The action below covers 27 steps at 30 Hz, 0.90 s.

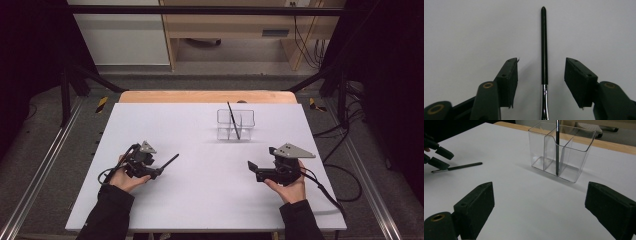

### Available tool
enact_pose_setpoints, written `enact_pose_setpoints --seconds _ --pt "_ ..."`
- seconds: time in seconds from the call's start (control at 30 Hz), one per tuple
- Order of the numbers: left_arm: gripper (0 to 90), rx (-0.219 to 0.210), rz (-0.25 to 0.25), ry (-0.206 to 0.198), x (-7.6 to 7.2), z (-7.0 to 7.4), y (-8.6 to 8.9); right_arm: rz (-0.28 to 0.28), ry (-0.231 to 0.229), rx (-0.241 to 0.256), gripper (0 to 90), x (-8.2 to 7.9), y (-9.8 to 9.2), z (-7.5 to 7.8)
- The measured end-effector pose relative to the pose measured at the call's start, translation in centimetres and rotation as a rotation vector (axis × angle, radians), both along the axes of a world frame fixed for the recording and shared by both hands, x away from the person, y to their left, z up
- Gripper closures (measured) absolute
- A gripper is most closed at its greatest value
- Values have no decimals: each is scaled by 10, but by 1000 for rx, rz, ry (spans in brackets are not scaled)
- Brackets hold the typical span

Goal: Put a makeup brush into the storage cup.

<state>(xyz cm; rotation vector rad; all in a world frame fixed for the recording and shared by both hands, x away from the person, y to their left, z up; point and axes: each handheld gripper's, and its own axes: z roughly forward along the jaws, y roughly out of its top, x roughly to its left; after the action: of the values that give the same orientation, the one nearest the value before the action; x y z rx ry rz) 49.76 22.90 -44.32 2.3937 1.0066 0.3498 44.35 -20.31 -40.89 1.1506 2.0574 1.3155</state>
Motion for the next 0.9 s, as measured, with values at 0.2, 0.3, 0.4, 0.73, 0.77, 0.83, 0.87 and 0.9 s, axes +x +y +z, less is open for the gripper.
enact_pose_setpoints --seconds 0.2,0.3,0.4,0.73,0.77,0.83,0.87,0.9 --pt "327 9 -13 -14 1 9 -7 -3 -5 6 94 0 -2 2" --pt "286 8 -17 -14 4 10 -10 -5 -6 12 94 0 -3 3" --pt "265 18 -16 -13 7 11 -14 -6 -6 10 94 0 -3 3" --pt "265 57 -23 5 18 9 -23 -5 -6 7 95 1 -3 3" --pt "281 62 -27 8 19 8 -24 -5 -5 8 94 1 -3 3" --pt "313 72 -32 19 22 7 -26 -4 -5 7 94 1 -3 3" --pt "337 77 -33 26 23 5 -27 -4 -6 7 95 1 -3 3" --pt "361 80 -35 31 24 4 -27 -3 -5 6 94 1 -3 3"
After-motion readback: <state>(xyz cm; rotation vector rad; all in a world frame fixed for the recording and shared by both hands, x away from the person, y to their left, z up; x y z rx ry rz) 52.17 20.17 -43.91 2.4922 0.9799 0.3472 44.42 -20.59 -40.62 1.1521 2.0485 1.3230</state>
